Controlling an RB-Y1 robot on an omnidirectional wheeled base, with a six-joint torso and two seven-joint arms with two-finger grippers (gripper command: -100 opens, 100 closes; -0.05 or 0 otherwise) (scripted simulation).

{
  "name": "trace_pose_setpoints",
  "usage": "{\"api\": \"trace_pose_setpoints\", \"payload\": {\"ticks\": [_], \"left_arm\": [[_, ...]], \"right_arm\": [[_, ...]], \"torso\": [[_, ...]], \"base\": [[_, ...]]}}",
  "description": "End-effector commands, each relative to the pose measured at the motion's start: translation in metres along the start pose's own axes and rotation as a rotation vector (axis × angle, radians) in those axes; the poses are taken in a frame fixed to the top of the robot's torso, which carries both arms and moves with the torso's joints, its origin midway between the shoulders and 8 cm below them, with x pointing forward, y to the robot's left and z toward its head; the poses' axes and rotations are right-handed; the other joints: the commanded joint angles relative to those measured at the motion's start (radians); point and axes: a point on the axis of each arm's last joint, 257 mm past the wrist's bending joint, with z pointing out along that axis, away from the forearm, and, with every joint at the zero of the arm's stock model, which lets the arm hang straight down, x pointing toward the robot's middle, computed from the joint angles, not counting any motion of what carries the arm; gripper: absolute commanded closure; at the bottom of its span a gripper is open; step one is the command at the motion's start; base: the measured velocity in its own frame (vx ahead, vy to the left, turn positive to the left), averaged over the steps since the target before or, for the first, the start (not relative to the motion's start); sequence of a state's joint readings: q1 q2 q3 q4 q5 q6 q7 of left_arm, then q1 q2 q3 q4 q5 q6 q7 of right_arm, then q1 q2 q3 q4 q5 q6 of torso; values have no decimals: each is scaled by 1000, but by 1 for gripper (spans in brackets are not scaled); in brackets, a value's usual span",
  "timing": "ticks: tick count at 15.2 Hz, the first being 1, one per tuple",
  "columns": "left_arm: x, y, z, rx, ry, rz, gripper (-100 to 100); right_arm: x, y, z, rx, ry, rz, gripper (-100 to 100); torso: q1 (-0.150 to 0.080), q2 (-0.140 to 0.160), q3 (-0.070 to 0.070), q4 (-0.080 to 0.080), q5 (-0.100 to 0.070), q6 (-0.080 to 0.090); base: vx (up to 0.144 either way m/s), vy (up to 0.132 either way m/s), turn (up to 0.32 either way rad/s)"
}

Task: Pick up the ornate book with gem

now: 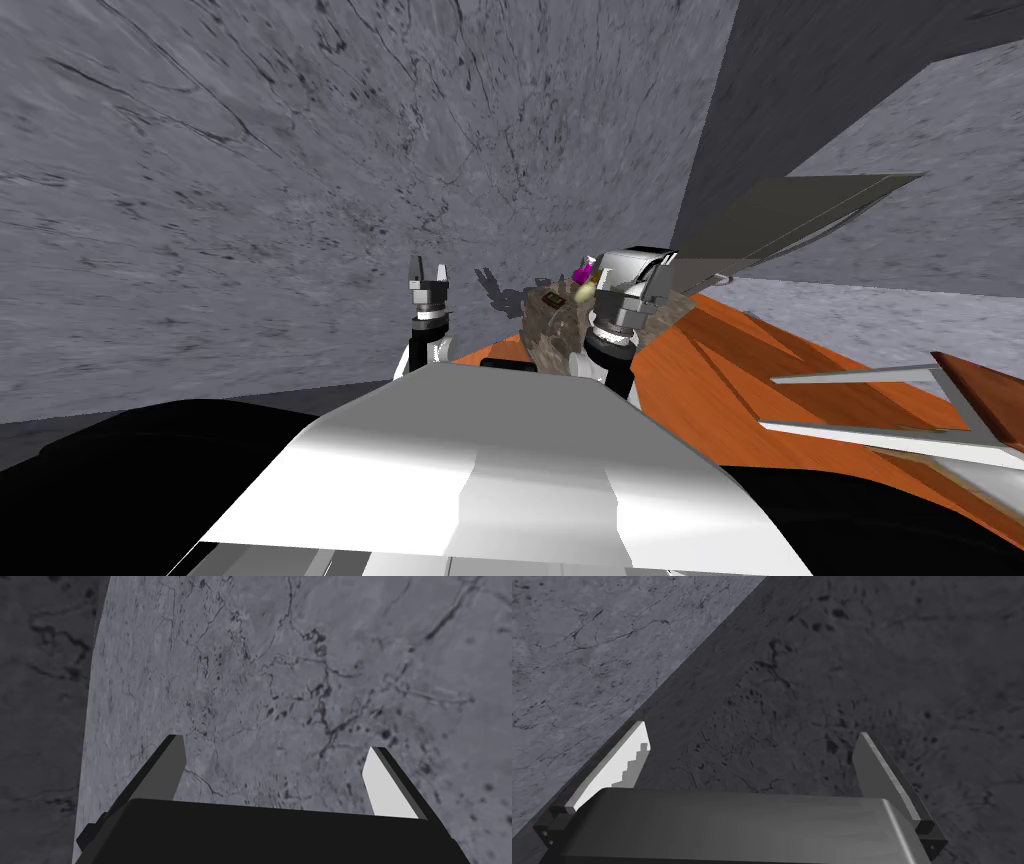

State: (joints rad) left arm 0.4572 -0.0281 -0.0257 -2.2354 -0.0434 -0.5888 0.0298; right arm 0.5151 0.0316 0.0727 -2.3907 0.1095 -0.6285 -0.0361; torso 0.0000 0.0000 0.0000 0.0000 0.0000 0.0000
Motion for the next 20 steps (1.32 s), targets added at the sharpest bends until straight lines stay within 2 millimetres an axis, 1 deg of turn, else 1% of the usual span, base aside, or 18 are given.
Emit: {"api": "trace_pose_setpoints", "payload": {"ticks": [1,3,4,6,7,8,9,10,11,12,13,14,15,16,18,19,20], "left_arm": [[0,0,0,0,0,0,0],[0,0,0,0,0,0,0],[0,0,0,0,0,0,0],[0,0,0,0,0,0,0],[0,0,0,0,0,0,0],[0,0,0,0,0,0,0],[0,0,0,0,0,0,0],[0,0,0,0,0,0,0],[0,0,0,0,0,0,0],[0,0,0,0,0,0,0],[0,0,0,0,0,0,0],[0,0,0,0,0,0,0],[0,0,0,0,0,0,0],[0,0,0,0,0,0,0],[0,0,0,0,0,0,0],[0,0,0,0,0,0,0],[0,0,0,0,0,0,0]], "right_arm": [[2,-7,-2,19,25,8,-100],[1,-24,-5,65,52,30,-100],[2,-24,-5,65,57,29,-100],[-3,-48,-9,135,75,61,-100],[-3,-48,-9,135,75,61,-100],[-8,-63,-12,177,77,81,-100],[-8,-63,-12,177,77,81,-100],[-14,-80,-16,224,75,102,-100],[-14,-80,-16,224,75,102,-100],[-21,-97,-20,275,69,124,-100],[-22,-97,-20,275,69,125,-100],[-30,-113,-23,317,59,148,-100],[-30,-116,-24,330,57,150,-100],[-40,-131,-28,370,45,171,-100],[-41,-135,-30,387,40,177,-100],[-51,-153,-35,437,23,198,-100],[-52,-155,-36,446,18,205,-100]], "torso": [[0,0,0,0,0,0],[0,0,0,0,0,0],[-1,0,0,0,0,0],[-1,0,0,0,0,0],[-1,1,0,0,0,0],[-1,1,0,0,0,0],[-1,1,0,0,0,0],[-1,1,0,0,0,0],[-1,1,0,0,0,0],[-1,1,0,0,0,0],[-1,1,0,0,0,0],[-1,1,0,0,0,0],[-1,1,0,0,0,0],[-1,1,0,0,0,0],[-1,1,0,0,0,0],[-1,1,0,0,0,0],[-1,0,0,0,0,0]], "base": [[-2,1,35],[-8,-1,86],[-10,-4,67],[-12,-4,84],[-13,-6,88],[-14,-4,95],[-12,-5,82],[-12,-4,107],[-13,-6,84],[-14,-3,125],[-15,-5,103],[-16,-5,126],[-15,-8,100],[-18,-9,111],[-15,-9,75],[-12,-4,115],[-14,-7,115]]}}
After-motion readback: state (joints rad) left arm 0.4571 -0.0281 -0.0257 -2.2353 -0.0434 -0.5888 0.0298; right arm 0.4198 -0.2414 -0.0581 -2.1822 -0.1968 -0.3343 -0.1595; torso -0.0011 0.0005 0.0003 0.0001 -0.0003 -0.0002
